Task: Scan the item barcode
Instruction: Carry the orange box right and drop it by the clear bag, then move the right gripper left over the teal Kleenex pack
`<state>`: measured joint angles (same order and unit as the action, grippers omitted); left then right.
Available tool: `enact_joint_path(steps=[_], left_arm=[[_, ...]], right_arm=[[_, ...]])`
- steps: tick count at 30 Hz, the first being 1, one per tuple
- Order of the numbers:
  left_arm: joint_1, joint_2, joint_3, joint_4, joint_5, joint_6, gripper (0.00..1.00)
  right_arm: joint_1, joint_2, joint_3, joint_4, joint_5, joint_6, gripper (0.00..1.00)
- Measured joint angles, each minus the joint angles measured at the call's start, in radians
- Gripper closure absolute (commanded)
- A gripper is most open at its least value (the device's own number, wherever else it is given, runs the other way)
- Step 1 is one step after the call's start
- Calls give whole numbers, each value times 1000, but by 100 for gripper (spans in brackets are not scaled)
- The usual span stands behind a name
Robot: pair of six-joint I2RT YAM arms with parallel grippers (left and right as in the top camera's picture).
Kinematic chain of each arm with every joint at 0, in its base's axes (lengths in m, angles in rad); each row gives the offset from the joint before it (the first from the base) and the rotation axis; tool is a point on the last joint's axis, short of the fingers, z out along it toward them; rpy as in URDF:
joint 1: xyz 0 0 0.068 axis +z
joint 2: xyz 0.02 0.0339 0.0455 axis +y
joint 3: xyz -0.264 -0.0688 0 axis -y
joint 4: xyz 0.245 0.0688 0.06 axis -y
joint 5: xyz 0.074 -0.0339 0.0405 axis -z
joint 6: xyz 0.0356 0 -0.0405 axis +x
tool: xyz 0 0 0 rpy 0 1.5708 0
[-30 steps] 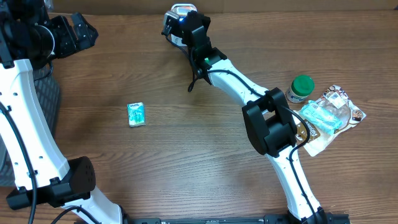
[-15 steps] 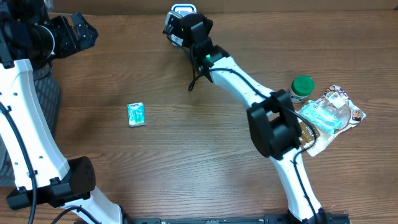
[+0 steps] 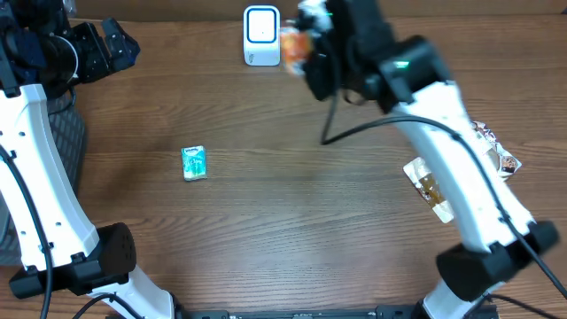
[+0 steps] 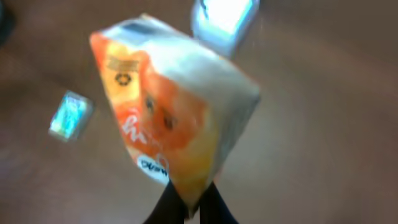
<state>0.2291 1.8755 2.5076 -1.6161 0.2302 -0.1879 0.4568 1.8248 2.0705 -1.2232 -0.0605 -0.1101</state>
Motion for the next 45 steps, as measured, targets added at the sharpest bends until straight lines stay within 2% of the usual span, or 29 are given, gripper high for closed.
enact_joint_path(steps=[4, 9, 14, 19, 24, 27, 31, 33, 38, 42, 45], left_arm=[[0, 0, 0, 0, 0, 0, 0], [0, 0, 0, 0, 0, 0, 0], [0, 0, 0, 0, 0, 0, 1], [0, 0, 0, 0, 0, 0, 0], [0, 0, 0, 0, 0, 0, 1], [0, 0, 0, 0, 0, 0, 0], [0, 0, 0, 0, 0, 0, 1], [0, 0, 0, 0, 0, 0, 1], [0, 0, 0, 0, 0, 0, 1], [0, 0, 0, 0, 0, 0, 1], [0, 0, 0, 0, 0, 0, 0]], right_arm=[[-123, -30, -2, -207, -33, 150, 96], [-365, -31, -8, -375, -47, 307, 96], [-615, -31, -99, -411, -47, 394, 96], [-755, -31, -265, -353, -60, 411, 96], [-783, -31, -458, -218, -72, 412, 93], [-782, -30, -554, -141, -79, 408, 81], [-782, -30, -628, -89, -89, 409, 69], [-782, -30, -634, -82, -93, 409, 63], [-781, -30, -621, -119, -141, 377, 59], [-760, -30, -528, -179, -224, 329, 55], [-690, -31, -457, -179, -279, 298, 53]])
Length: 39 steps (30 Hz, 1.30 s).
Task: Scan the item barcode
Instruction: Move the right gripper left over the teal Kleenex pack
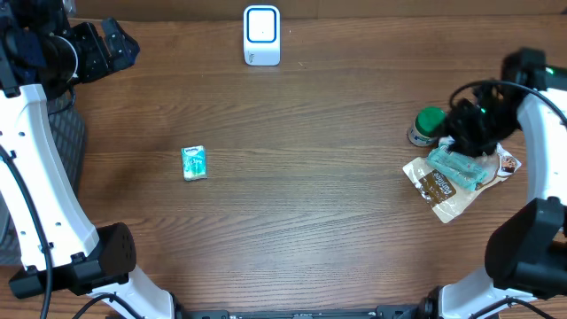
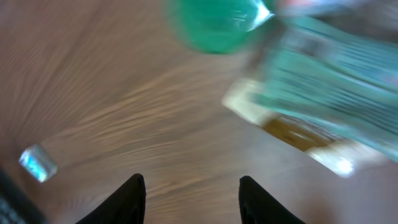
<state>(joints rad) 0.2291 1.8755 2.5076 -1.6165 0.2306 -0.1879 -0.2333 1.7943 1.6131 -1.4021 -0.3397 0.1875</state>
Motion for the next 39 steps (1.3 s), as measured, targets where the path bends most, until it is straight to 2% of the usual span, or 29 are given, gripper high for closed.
enact_joint_path(steps=[8, 18, 26, 39], left_arm=[[0, 0, 0, 0, 0, 0, 0], [0, 0, 0, 0, 0, 0, 1], [0, 0, 0, 0, 0, 0, 0], [0, 0, 0, 0, 0, 0, 1]], right_arm=[[376, 0, 16, 264, -88, 31, 51], [816, 87, 22, 696, -37, 240, 45], [948, 298, 23, 917, -16, 338, 42], [1053, 437, 23, 1059, 4, 362, 44]])
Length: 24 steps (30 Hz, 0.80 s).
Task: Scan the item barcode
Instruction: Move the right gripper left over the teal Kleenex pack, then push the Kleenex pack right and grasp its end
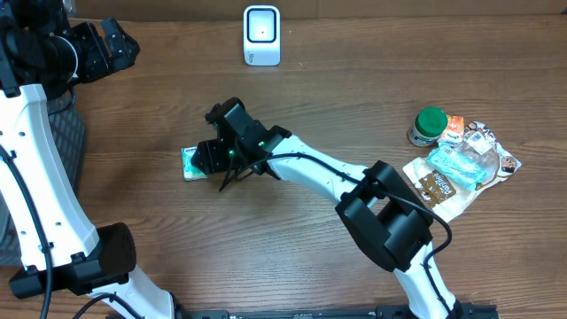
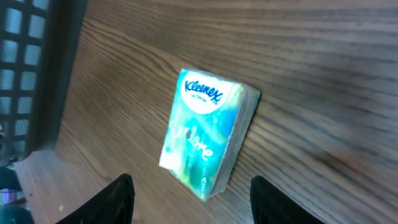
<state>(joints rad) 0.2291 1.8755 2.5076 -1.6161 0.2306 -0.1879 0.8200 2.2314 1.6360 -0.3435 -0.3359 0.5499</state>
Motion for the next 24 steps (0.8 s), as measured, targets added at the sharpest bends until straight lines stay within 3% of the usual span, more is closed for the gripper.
enact_joint_path(steps=[8, 11, 18, 24], left_arm=[[0, 0, 0, 0, 0, 0, 1], [0, 0, 0, 0, 0, 0, 1], [0, 0, 0, 0, 0, 0, 0], [0, 0, 0, 0, 0, 0, 0]], right_arm=[[25, 66, 0, 32, 37, 4, 51], [28, 72, 0, 44, 40, 7, 61], [37, 76, 0, 50, 74, 24, 66], [45, 91, 4, 55, 80, 46, 90]])
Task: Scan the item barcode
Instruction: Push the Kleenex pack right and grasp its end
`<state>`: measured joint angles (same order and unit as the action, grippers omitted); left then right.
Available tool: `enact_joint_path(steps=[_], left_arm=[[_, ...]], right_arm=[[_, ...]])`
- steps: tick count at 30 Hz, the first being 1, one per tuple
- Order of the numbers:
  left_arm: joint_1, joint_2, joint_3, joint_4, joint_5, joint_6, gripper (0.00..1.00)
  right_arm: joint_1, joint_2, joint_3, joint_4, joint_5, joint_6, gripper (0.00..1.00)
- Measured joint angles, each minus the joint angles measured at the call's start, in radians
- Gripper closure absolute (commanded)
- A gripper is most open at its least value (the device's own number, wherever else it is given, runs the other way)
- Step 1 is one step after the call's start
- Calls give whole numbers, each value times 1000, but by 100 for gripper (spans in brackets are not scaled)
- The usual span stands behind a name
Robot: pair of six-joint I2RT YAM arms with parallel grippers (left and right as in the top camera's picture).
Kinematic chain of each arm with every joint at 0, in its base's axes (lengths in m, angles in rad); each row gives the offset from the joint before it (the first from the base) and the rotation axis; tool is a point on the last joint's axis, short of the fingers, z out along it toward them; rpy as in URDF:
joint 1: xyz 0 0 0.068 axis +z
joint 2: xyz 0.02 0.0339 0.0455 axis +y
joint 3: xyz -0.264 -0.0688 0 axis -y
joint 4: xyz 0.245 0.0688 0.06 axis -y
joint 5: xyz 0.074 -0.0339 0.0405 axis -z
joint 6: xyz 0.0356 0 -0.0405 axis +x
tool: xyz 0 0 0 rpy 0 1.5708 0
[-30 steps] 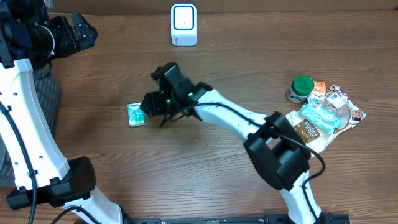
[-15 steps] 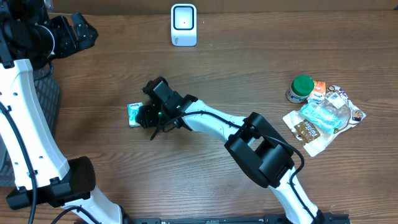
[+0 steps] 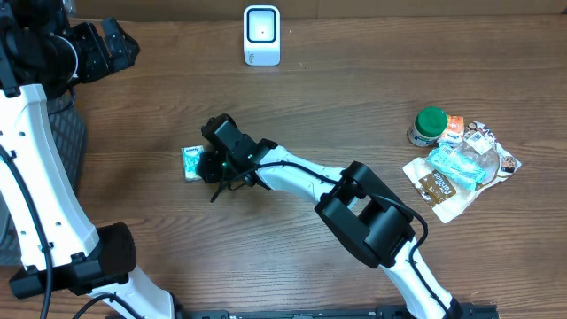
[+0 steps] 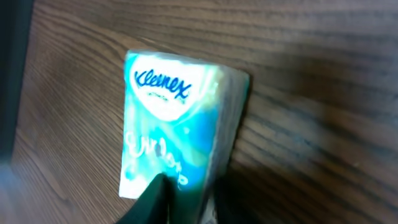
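Observation:
A small teal Kleenex tissue pack (image 4: pixel 174 124) lies on the wooden table, left of centre in the overhead view (image 3: pixel 190 162). My right gripper (image 3: pixel 211 165) is down at the pack's right end. In the right wrist view its fingers (image 4: pixel 186 202) are drawn close together on the pack's near corner, one dark finger lying over the printed face. The white barcode scanner (image 3: pixel 261 35) with a blue-rimmed window stands at the back edge. My left gripper (image 3: pixel 117 44) hangs open at the far left back, away from everything.
At the right lies a pile of items: a green-lidded jar (image 3: pixel 430 124), an orange pack (image 3: pixel 454 127), a teal packet (image 3: pixel 456 167) and a brown packet (image 3: pixel 434 188). A dark mesh object (image 3: pixel 69 133) sits at the left edge.
My right gripper has come down onto the tissue pack, and its fingers, wide apart before, are now close together on the pack's near end. The pack lies where it was.
My right gripper held an orange carton up by the scanner. Then it was open over the pile at the right, where the carton now lies. After that it stood open above the tissue pack at the left, and now it is shut on that pack.

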<state>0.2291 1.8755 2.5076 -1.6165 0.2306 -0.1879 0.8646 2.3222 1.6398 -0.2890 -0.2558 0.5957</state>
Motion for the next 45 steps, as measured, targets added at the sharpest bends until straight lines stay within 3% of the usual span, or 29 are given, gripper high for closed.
enact_joint_path(steps=[2, 8, 15, 18, 23, 28, 31, 35, 45], left_arm=[[0, 0, 0, 0, 0, 0, 1], [0, 0, 0, 0, 0, 0, 0], [0, 0, 0, 0, 0, 0, 1], [0, 0, 0, 0, 0, 0, 0], [0, 0, 0, 0, 0, 0, 0], [0, 0, 0, 0, 0, 0, 0], [0, 0, 0, 0, 0, 0, 1], [0, 0, 0, 0, 0, 0, 1], [0, 0, 0, 0, 0, 0, 0]], right_arm=[[0, 2, 3, -3, -3, 6, 96], [-26, -3, 12, -62, -84, -6, 96], [-194, -90, 7, -321, -383, -181, 96], [-286, -165, 7, -456, -420, -264, 96], [-373, -248, 8, -622, -257, -362, 96], [-352, -247, -17, -645, -85, -413, 95], [-328, -245, -39, -631, -29, -446, 87], [-306, -239, -53, -629, 51, -487, 69], [-337, -237, -57, -642, 140, -516, 64]])
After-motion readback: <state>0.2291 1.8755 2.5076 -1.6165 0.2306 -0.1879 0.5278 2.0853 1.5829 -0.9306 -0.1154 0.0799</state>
